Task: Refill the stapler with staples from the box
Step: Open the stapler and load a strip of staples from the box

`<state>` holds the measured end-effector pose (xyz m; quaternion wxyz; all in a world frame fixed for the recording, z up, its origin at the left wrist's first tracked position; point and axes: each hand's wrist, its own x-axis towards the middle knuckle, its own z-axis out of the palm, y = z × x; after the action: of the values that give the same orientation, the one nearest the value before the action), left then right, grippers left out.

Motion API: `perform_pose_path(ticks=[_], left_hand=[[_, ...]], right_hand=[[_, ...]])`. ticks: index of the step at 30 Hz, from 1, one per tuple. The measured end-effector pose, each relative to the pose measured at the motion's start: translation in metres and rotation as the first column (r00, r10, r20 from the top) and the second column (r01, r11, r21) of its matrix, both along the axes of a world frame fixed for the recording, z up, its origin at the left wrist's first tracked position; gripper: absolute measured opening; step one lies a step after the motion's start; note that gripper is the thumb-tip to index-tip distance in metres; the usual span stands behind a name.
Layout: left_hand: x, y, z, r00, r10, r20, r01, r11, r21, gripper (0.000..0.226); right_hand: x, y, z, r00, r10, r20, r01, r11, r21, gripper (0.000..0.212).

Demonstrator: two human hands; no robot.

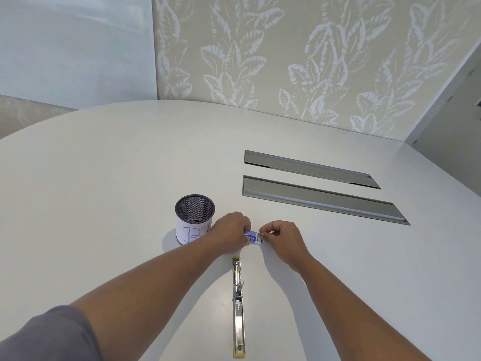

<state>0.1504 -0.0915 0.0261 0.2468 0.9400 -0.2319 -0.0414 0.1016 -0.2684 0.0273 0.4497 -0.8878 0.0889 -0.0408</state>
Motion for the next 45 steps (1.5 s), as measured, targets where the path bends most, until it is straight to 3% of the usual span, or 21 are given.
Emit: perform_pose_path(ticks=[15, 20, 23, 28, 32, 38, 41, 45], left_hand=[[0.001, 0.000, -0.001, 1.000, -0.004, 0.007, 0.004, 1.000, 0.003, 0.026], [0.001, 0.000, -0.001, 1.000, -0.002, 0.011, 0.002, 1.000, 0.002, 0.025], [0.001, 0.000, -0.001, 1.000, -0.001, 0.007, 0.001, 1.000, 0.000, 0.026], [0.000, 0.000, -0.001, 1.000, -0.002, 0.004, 0.002, 1.000, -0.004, 0.028], [0.000, 0.000, -0.001, 1.000, -0.006, 0.004, 0.006, 1.000, 0.000, 0.026], [0.001, 0.000, -0.001, 1.000, 0.001, 0.005, -0.001, 1.000, -0.005, 0.027], [0.001, 0.000, -0.001, 1.000, 0.007, -0.001, -0.007, 1.000, -0.005, 0.027], [0.001, -0.001, -0.003, 1.000, 0.020, 0.004, -0.020, 1.000, -0.010, 0.028]], right_hand=[[-0.009, -0.002, 0.002, 0.997, 0.075, 0.029, -0.077, 0.992, 0.095, 0.012], [-0.013, 0.000, 0.008, 0.996, 0.044, 0.082, -0.068, 0.946, 0.316, 0.015], [-0.017, 0.000, 0.010, 0.991, 0.126, 0.037, -0.131, 0.922, 0.365, 0.013], [-0.025, 0.005, 0.006, 0.937, 0.329, -0.119, -0.303, 0.933, 0.192, 0.013], [-0.025, 0.008, 0.005, 0.942, 0.312, -0.124, -0.303, 0.949, 0.092, 0.011], [-0.025, 0.004, 0.003, 0.947, 0.301, -0.114, -0.291, 0.952, 0.096, 0.018], [-0.026, 0.000, -0.001, 0.980, 0.192, -0.055, -0.183, 0.974, 0.136, 0.014], [-0.023, 0.001, -0.007, 1.000, 0.005, 0.000, -0.005, 0.996, 0.087, 0.042]])
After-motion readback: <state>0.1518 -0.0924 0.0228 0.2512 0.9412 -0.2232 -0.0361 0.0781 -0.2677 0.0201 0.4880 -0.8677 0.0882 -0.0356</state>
